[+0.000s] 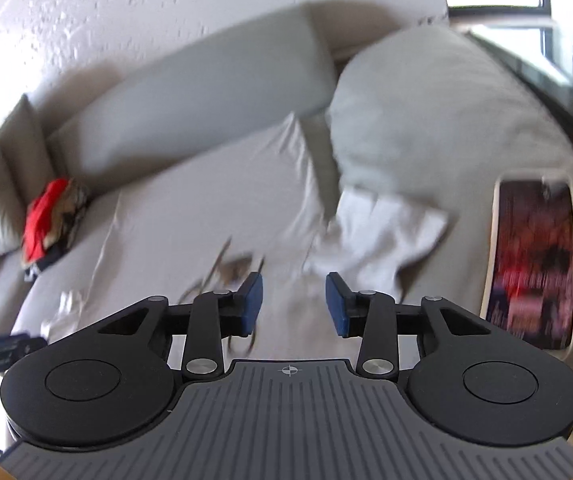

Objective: Fold clothes

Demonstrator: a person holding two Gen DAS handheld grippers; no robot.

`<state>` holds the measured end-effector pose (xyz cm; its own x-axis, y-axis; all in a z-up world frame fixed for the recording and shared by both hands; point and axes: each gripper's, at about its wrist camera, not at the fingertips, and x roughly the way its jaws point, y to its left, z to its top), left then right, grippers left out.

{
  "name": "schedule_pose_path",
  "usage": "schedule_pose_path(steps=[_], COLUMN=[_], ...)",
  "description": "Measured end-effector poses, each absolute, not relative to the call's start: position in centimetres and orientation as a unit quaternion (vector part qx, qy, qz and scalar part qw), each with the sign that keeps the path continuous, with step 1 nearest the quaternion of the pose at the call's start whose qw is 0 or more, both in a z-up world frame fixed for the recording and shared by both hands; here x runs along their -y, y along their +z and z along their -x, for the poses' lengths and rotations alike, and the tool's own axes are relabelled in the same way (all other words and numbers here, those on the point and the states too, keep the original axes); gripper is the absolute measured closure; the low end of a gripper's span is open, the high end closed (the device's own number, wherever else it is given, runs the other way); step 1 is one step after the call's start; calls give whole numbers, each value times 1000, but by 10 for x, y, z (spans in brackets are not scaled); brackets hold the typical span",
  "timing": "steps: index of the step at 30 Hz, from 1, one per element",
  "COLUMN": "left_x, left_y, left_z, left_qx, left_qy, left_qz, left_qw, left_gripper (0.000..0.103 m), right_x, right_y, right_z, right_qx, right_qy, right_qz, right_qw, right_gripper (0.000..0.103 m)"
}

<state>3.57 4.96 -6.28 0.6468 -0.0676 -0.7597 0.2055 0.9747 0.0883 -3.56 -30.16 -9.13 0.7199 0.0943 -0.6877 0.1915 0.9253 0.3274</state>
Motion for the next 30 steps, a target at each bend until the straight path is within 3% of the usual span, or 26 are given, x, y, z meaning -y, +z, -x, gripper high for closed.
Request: schedule_pose_path(steps=[3,5,12,18,24,27,30], left_x=[-29,-13,21,13,13,11,23], left_y=[-82,-101,-145,-149,-145,-140,-131], left_z=[-24,-25,-29,-7,15,20,25], left_qx=[-412,-424,-418,-433,-477,-503,-474], left_qy=[-88,-86,-46,-56,-77,-105,-123], left_qz=[-83,-82,-137,-125,-124,-73,-88], left_qw=[903,898,897,891,867,855,868], left_gripper=[59,59,59,59,62,62,60], right_x=[278,258,213,210,235,250,266], right_y=[-106,-119,-144,-148,-155,-143,-128], right_z=[35,40,26,61,88,98,100], right_qx=[-409,-433,-437,-454,-538,-491,-436], right_qy=[-9,7,24,47,30,24,1], right_qz=[-184,-175,-114,-88,-163,-200,-212], right_qw=[894,884,892,886,826,847,875], right_gripper=[63,70,70,70,71,67,63])
